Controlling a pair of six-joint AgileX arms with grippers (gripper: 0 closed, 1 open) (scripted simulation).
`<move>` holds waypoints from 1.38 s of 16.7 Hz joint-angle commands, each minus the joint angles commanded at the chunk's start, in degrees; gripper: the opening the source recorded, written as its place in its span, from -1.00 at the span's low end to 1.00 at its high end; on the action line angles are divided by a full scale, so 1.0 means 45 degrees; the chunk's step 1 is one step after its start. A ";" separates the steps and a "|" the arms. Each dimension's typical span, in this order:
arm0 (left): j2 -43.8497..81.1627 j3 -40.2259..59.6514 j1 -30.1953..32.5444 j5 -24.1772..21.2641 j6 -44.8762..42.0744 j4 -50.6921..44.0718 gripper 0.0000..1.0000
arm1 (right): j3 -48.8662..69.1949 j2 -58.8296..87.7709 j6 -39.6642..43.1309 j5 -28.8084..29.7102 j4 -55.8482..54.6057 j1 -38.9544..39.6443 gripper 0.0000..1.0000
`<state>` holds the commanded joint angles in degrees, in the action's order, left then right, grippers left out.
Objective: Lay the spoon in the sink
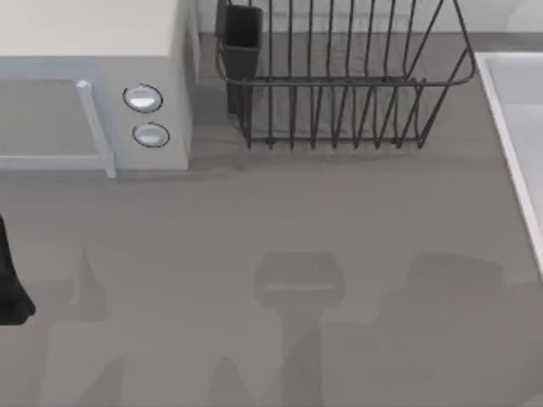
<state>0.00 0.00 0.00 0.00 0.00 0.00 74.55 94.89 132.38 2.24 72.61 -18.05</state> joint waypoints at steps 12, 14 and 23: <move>0.0000 0.0000 0.0000 0.0000 0.0000 0.0000 1.00 | 1.6725 1.1009 -0.1465 0.0067 0.4563 0.1594 -1.00; 0.0000 0.0000 0.0000 0.0000 0.0000 0.0000 1.00 | 1.8434 1.2325 -0.1792 0.0067 0.5062 0.1827 -1.00; 0.0000 0.0000 0.0000 0.0000 0.0000 0.0000 1.00 | 2.0370 1.3882 -0.2324 0.0081 0.5612 0.2052 -1.00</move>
<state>0.00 0.00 0.00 0.00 0.00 0.00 166.21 157.36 121.92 2.61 97.86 -8.81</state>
